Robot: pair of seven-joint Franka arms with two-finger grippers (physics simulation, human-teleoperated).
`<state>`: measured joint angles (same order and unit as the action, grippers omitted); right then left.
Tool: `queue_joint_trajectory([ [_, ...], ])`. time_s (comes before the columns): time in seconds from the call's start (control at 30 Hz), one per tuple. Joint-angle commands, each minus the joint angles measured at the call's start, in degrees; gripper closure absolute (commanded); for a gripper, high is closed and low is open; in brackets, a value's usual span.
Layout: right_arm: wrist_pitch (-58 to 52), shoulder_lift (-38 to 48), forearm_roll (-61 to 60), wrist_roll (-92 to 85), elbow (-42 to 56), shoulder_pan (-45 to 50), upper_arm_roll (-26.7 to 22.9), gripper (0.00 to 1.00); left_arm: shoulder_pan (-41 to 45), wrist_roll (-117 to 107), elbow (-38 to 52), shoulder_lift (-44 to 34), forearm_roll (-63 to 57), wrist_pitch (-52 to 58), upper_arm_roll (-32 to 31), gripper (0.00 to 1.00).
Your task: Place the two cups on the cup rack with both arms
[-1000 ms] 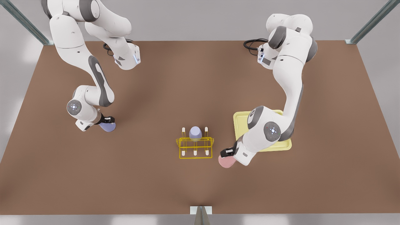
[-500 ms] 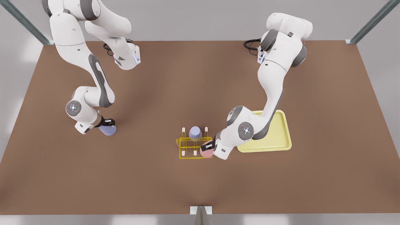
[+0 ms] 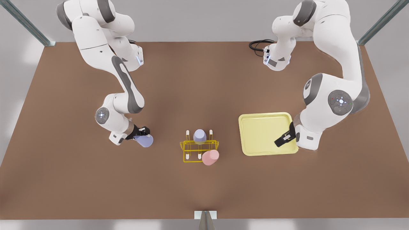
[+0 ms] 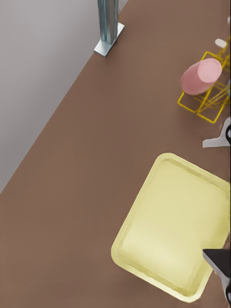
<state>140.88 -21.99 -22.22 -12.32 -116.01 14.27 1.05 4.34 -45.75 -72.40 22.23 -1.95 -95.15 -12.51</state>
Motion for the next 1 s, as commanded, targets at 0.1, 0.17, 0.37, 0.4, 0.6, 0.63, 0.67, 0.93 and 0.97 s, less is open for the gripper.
queue_joint_trajectory([
  [0.1, -0.43, -0.78, -9.69, -1.13, 5.27, 3.92, 0.00, 0.17, -0.74, 29.75, -4.42, -2.80, -2.62, 12.97, 0.82, 0.00],
  [0.17, -1.58, -0.87, -11.71, -1.13, 7.20, 4.27, 0.00, 0.17, -0.38, 29.84, -4.42, -2.89, -2.53, 13.06, 0.73, 0.00],
  [0.37, -12.30, -4.03, -16.37, 1.50, 19.77, 4.18, -0.26, 0.17, -0.47, 29.84, -4.42, -2.80, -2.18, 13.06, 0.64, 0.00],
  [0.4, -13.09, -6.05, -16.46, 2.30, 22.84, 4.27, -0.08, 0.17, -0.30, 29.84, -4.42, -2.80, -2.18, 13.06, 0.64, 0.00],
  [0.6, -15.20, -14.13, -19.62, 5.29, 34.09, 5.68, 1.23, 0.17, -0.65, 29.84, -4.07, -2.98, -0.95, 14.29, 0.64, 0.00],
  [0.63, -15.20, -14.66, -20.59, 5.99, 34.71, 5.68, 1.59, 0.17, -0.65, 29.75, -4.07, -2.98, -0.95, 14.29, 0.64, 0.00],
  [0.67, -15.11, -15.10, -20.76, 5.99, 34.71, 5.77, 1.59, 0.18, -0.65, 29.84, -4.07, -2.98, -1.04, 14.29, 0.73, 0.00],
  [0.93, -13.53, -17.56, -22.52, 6.08, 35.59, 8.05, 1.59, 0.18, -0.82, 29.84, -4.07, -2.89, -1.04, 14.29, 0.73, 0.00],
  [0.97, -13.62, -18.09, -22.43, 6.08, 36.21, 8.32, 1.59, 0.18, -0.82, 29.84, -4.07, -2.89, -1.04, 14.29, 0.73, 0.00],
])
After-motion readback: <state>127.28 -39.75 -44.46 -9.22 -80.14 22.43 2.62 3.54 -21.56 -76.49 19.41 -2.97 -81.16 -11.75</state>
